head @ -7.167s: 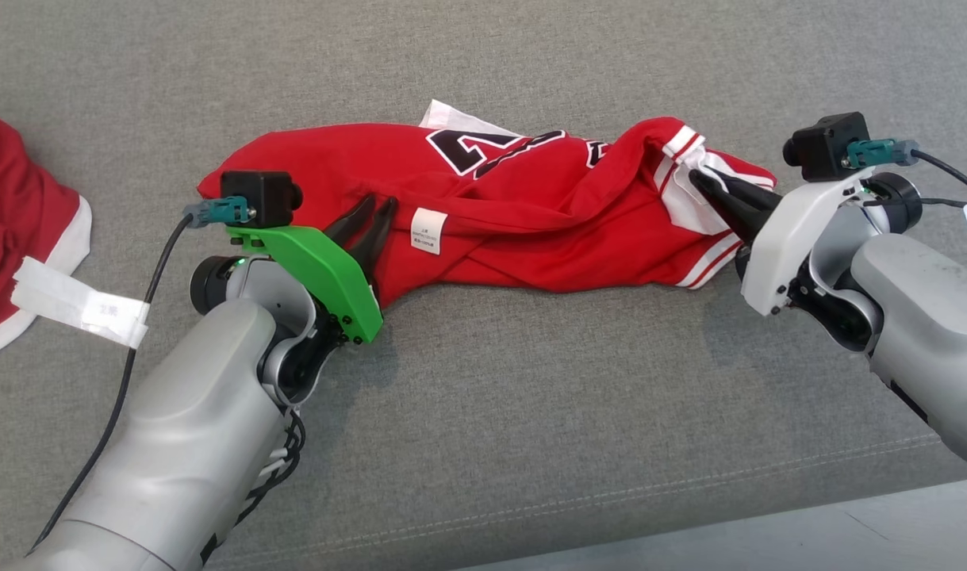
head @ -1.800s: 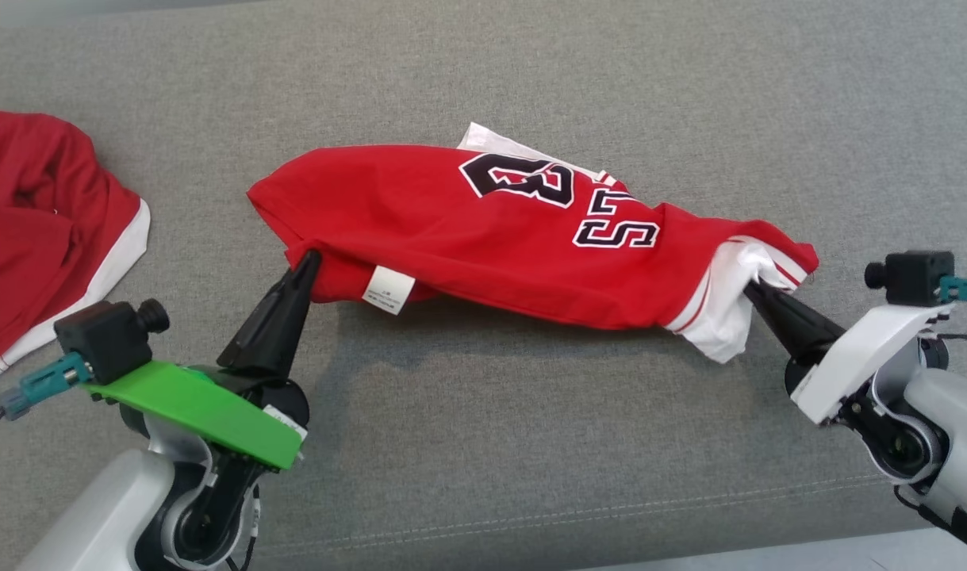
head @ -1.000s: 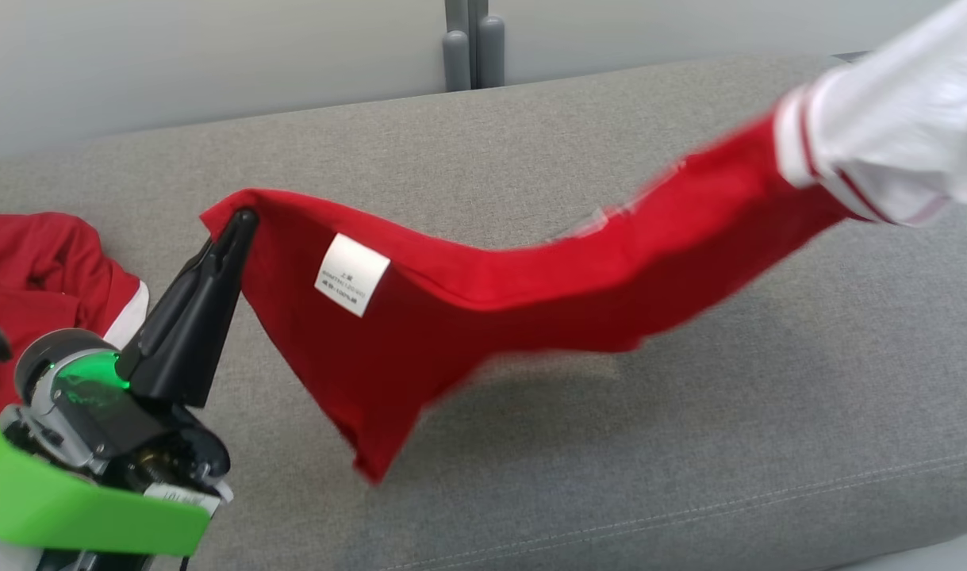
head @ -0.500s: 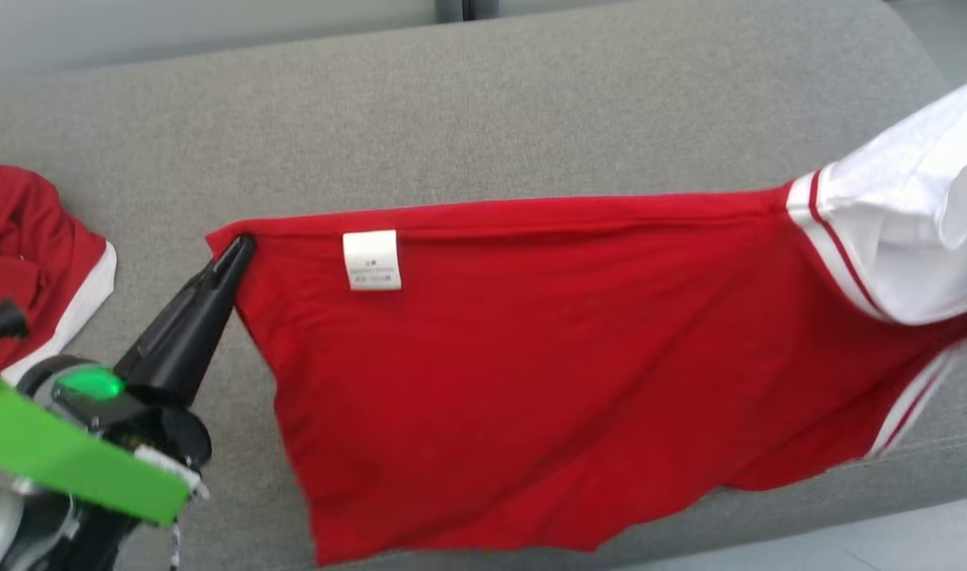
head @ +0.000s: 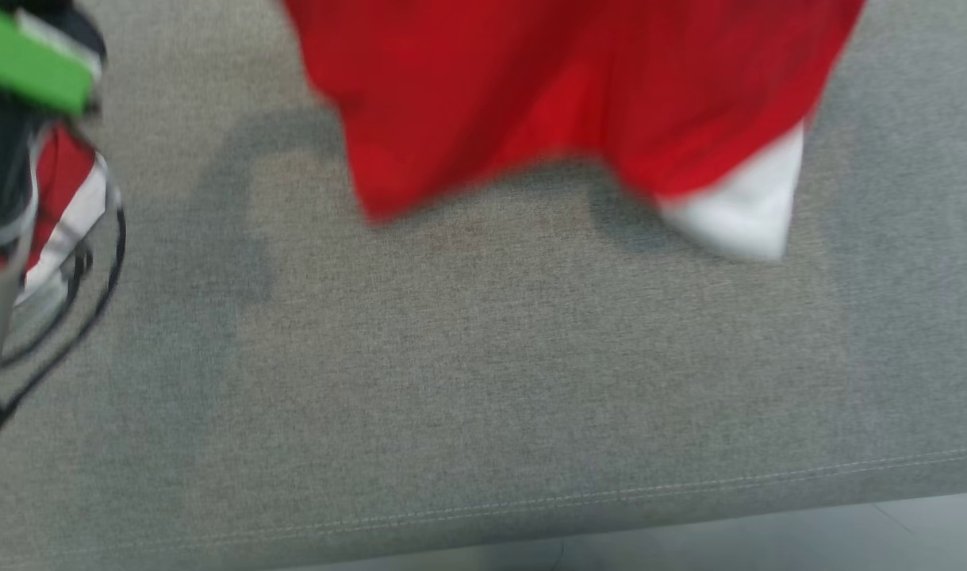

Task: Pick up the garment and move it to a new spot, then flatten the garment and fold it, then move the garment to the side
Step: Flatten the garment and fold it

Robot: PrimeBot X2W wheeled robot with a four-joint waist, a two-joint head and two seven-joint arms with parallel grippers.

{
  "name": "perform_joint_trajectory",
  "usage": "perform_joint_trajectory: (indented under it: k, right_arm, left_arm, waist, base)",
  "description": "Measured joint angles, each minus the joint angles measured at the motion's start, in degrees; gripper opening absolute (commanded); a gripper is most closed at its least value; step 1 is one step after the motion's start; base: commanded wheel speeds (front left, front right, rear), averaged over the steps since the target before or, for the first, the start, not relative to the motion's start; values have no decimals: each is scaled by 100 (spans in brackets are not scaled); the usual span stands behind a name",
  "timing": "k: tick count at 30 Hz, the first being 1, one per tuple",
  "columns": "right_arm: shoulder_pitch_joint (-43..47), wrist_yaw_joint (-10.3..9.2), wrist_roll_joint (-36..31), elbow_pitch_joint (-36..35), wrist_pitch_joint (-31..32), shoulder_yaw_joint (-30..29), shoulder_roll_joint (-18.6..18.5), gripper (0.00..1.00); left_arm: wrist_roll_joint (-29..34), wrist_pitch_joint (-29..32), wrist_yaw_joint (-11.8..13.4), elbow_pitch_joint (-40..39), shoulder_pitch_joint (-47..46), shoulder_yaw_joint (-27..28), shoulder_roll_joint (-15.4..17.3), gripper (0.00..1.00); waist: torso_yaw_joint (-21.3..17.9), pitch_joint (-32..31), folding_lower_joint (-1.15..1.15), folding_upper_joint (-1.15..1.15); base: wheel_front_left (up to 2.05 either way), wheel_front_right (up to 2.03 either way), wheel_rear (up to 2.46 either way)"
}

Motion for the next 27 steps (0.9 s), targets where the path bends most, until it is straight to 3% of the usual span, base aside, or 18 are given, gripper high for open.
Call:
perform_joint_trajectory:
  k: [2, 4, 6, 7, 10, 12, 15, 17, 21, 25, 27]
  right_arm:
    - [-768, 62, -182, 181, -154, -116, 170, 0]
    - [-1327, 121, -528, 514, -226, -151, 223, 0]
    - [-1706, 122, -794, 673, -227, 57, 342, 0]
    - [-1980, 123, -978, 745, -218, 447, 558, 0]
    - [-1990, 151, -1200, 725, -134, 1023, 802, 0]
    - [-1749, 152, -1280, 669, -120, 1134, 771, 0]
    - [-939, 171, -1171, 631, -163, 1084, 656, 0]
    - [-65, 374, -1114, 715, -210, 1149, 605, 0]
    - [1610, 575, -949, 961, -334, 1216, 649, 0]
    - [2229, 873, -1056, 947, -403, 1411, 637, 0]
    - [2401, 935, -1129, 970, -403, 1471, 657, 0]
  left_arm:
    - [316, -209, 0, 224, -680, 74, -363, 0]
    - [846, -428, 0, 255, -1250, 62, -482, 0]
    - [1021, -692, 2, 199, -1783, 159, -636, 0]
    - [1120, -838, 1, 147, -2114, 140, -717, 0]
    - [1675, -880, -20, 248, -2033, -287, -424, 0]
    - [1790, -937, -158, 432, -1735, -558, -360, 0]
    - [1705, -1261, -347, 795, -937, -742, -626, 0]
    - [1672, -1507, -559, 1156, -329, -931, -817, 0]
    - [1622, -1991, -862, 1672, 499, -1039, -1029, 0]
    - [1439, -2005, -1144, 1925, 645, -890, -1051, 0]
    - [1305, -2005, -1227, 2031, 812, -778, -1072, 0]
  waist:
    - [68, 160, 0, 0]
    - [133, 318, 0, 0]
    - [189, 484, 0, 0]
    - [228, 653, 0, 0]
    - [249, 911, 1, 0]
    - [246, 1082, 1, 0]
    - [241, 1330, 1, 0]
    - [239, 1471, 1, 0]
    - [249, 1547, 1, 0]
    - [255, 1400, 0, 0]
    - [247, 1278, 0, 0]
  base:
    - [0, 0, 0]
    - [0, 0, 0]
    - [0, 0, 0]
    - [0, 0, 0]
    - [0, 0, 0]
    - [0, 0, 0]
    - [0, 0, 0]
    - [0, 0, 0]
    - [0, 0, 0]
    - [0, 0, 0]
    - [0, 0, 0]
